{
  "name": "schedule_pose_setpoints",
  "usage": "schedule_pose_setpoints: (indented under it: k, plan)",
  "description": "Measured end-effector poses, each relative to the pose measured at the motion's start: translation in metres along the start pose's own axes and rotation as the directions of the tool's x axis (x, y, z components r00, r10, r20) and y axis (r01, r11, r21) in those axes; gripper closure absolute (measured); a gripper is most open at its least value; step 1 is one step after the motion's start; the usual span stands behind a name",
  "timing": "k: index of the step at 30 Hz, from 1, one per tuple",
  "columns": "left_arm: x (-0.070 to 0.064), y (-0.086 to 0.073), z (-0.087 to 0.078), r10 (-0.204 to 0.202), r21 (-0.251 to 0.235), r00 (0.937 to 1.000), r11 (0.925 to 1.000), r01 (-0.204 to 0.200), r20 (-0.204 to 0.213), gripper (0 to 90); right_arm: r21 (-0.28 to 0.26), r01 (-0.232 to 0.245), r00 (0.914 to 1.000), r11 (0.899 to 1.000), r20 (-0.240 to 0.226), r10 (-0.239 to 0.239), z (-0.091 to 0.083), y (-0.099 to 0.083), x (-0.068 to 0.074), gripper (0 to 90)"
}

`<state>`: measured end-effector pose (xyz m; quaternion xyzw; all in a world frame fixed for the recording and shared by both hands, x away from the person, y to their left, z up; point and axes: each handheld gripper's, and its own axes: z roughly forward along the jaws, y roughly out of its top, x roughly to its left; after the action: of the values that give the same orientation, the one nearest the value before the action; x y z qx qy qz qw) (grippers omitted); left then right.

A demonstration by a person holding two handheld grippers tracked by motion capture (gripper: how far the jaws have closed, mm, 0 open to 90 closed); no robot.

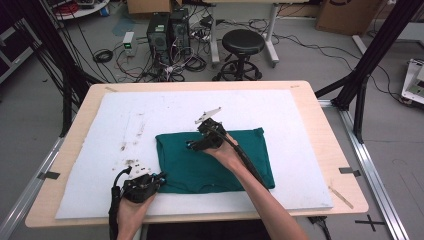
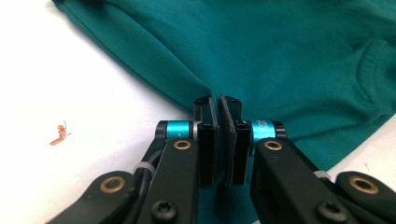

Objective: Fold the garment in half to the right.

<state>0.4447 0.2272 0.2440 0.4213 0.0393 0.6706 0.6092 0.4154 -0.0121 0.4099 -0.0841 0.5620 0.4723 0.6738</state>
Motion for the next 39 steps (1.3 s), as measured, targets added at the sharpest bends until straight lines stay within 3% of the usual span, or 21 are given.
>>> schedule_pose_setpoints:
  k: [11,19,27,31,39]
  plan:
    - [0.0,0.0,0.0,0.002,0.0,1.0,1.0,-0.002,0.0,85.1,0.0,0.026,0.997,1.0,-0.074,-0.026,0.024,0.022,0.005,29.2]
    - [0.0,0.0,0.0,0.004,0.001,1.0,1.0,-0.004,0.0,85.0,0.023,0.058,0.9909,0.998,-0.123,-0.054,0.051,0.039,0.012,34.2]
    - [0.0,0.0,0.0,0.01,0.001,0.9999,0.9999,-0.01,-0.004,84.8,0.048,0.064,0.9896,0.997,-0.132,-0.057,0.077,0.055,0.025,39.8]
    - [0.0,0.0,0.0,0.007,0.0,1.0,1.0,-0.007,-0.002,84.6,0.044,0.079,0.9899,0.996,-0.121,-0.074,0.084,0.057,0.028,43.5]
    - [0.0,0.0,0.0,0.004,0.0,1.0,1.0,-0.004,-0.002,84.5,0.056,0.064,0.9911,0.996,-0.121,-0.056,0.093,0.062,0.032,48.0]
